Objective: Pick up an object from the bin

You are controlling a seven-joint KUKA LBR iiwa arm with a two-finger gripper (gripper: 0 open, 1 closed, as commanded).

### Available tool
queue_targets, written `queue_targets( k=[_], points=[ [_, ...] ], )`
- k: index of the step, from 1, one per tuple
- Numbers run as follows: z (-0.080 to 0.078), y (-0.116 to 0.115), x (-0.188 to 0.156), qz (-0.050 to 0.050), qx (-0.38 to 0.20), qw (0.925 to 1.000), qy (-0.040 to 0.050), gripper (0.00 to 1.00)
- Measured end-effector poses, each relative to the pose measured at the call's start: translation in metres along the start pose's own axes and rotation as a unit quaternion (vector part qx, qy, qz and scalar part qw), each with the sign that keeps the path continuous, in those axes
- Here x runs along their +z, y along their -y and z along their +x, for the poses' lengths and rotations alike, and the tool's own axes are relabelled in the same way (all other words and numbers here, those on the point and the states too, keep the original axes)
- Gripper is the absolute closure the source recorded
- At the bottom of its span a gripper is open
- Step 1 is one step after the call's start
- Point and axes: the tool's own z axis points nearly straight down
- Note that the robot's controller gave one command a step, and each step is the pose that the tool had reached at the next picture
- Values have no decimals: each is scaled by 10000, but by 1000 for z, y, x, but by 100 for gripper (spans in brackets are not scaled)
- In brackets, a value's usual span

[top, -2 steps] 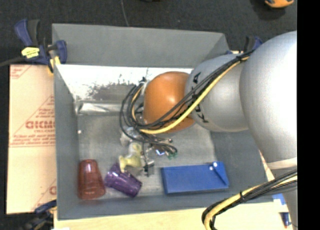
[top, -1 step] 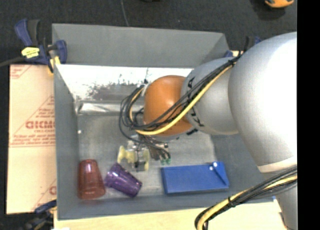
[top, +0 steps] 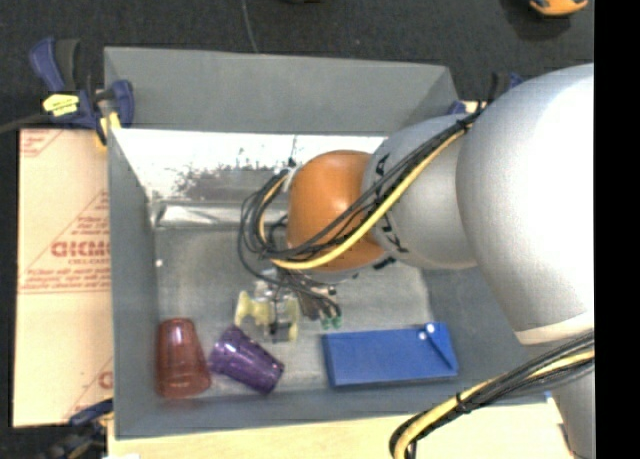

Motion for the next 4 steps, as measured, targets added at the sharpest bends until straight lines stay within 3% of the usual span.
queue_targets(
  k=[2, 4],
  points=[
    [2, 1, -57, 3, 9, 10000, -27, 100],
    [-1, 1, -127, 6, 29, 10000, 25, 100]
  ],
)
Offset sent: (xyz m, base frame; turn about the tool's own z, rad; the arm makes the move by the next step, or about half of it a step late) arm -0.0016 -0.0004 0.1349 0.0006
